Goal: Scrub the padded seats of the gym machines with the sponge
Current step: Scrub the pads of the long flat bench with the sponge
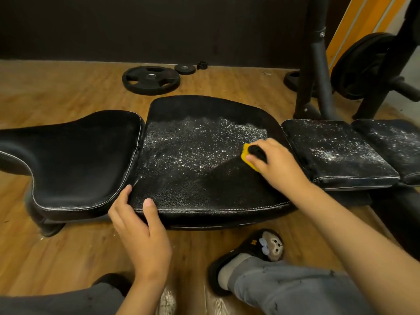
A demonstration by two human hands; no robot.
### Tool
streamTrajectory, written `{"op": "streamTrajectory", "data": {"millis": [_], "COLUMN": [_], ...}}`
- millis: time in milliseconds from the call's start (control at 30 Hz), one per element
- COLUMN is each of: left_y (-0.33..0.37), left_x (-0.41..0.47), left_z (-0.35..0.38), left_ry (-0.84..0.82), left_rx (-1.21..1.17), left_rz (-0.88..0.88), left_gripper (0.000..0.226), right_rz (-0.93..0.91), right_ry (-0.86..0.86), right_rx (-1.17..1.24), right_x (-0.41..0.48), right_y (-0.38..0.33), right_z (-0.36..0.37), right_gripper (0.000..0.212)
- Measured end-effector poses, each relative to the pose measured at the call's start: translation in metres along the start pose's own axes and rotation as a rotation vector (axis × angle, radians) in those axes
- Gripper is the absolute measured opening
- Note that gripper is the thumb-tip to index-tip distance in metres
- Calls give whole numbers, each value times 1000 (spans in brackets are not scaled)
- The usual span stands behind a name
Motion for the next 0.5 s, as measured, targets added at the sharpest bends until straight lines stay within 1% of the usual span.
{"op": "streamTrajectory", "data": {"millis": [133, 200, 267, 367, 500], "left_y": [-1, -1, -1, 1, 3], "left_x": [0, 0, 0, -1, -2], "left_z": [2, 2, 4, 6, 8], "left_ry": [10, 17, 24, 42, 65], "left_rx": [14, 5, -9, -34, -62], "left_rz": [10, 7, 0, -13, -26], "left_gripper": [58, 58, 57, 55, 52], "right_rz": [174, 265, 295, 186, -14], "right_ry": [74, 99, 117, 102, 32], "right_rx": [-97, -100, -107, -100, 7], "right_x": [28, 36, 36, 21, -5], "right_y": [48, 58, 53, 20, -43], "right_z": [-22, -27, -25, -7, 21], "right_gripper": [30, 30, 30, 32, 29]}}
Point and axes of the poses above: each hand's wrist, its own x-axis towards the middle knuckle, its own z-axis out of the palm, y = z × x, the point moved 2 cm from there along x, towards the middle knuckle, and after that the axes turned 11 degrees about x, right-handed, at the moved point
